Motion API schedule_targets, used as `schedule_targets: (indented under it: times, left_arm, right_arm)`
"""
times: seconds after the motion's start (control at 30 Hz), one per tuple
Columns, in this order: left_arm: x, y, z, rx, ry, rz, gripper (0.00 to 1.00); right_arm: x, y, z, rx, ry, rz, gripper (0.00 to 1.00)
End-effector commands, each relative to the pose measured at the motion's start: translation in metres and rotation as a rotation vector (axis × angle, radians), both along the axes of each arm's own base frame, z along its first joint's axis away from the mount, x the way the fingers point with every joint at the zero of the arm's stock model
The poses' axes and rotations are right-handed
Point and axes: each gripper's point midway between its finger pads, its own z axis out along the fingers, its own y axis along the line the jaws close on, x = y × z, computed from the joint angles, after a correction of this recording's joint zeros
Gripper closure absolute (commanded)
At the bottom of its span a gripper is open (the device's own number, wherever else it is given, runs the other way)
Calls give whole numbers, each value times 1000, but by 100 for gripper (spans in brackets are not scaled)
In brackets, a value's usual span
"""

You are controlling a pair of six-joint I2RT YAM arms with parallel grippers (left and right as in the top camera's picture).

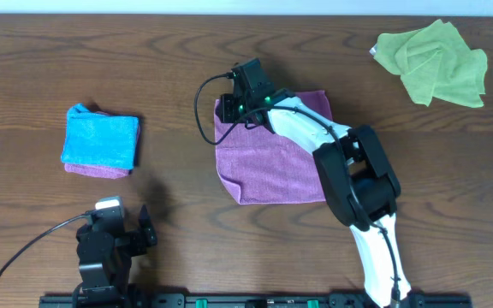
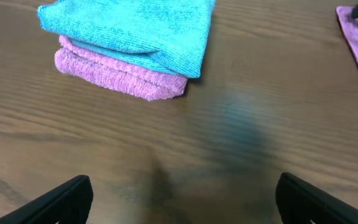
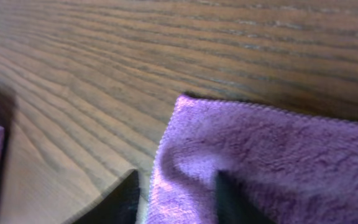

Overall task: Fold the cloth
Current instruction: 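Release the cloth and move both grippers to its left and right edges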

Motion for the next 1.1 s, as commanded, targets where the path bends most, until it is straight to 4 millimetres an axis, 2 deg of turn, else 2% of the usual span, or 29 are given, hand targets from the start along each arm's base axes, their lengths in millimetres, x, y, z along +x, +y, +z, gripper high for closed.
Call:
schedule_targets:
  times: [0.0,0.1,0.17,0.3,0.4,0.5,0.57,0.63,0.73,0.8,0.9,1.07]
  left_arm:
    - [-1,-8,-4,-143,-2,46,5]
    - [1,-20,-1,-190,-11,-13,5]
    - [1,-34,10,-212,-27,-93,4]
    - [-1,-37,48,-202,-80,-121,5]
    - [-2,-37,87,-196,-99,-128,5]
    - [1,-40,110,-237,-60,-125,5]
    - [6,-49,128,-291,-24,-155,4]
    - [14,-64,151,-362,21,-212,4]
    - [22,-89,175,-467,80,-335,4]
    - [29,-96,179,-519,109,-358,5]
    - [40,-102,171,-649,179,-308,5]
    - [65,-108,153,-854,307,-182,4]
  right_arm:
    - [16,-6,59,20,-111,19,42]
    - [22,-33,111,-17,-171,-21,33]
    - [18,-58,140,-36,-186,-39,27]
    - [5,-113,184,-82,-192,-72,22]
    - [-18,-167,208,-140,-159,-109,23]
    - [-42,-212,214,-192,-88,-156,23]
    - [-58,-239,217,-219,-51,-188,23]
    - [-75,-270,219,-233,-23,-240,24]
    - [-95,-300,221,-214,-21,-305,26]
    - [-112,-313,219,-183,-26,-329,27]
    - [-143,-331,207,-165,-13,-369,28]
    - [-191,-336,174,-105,20,-412,27]
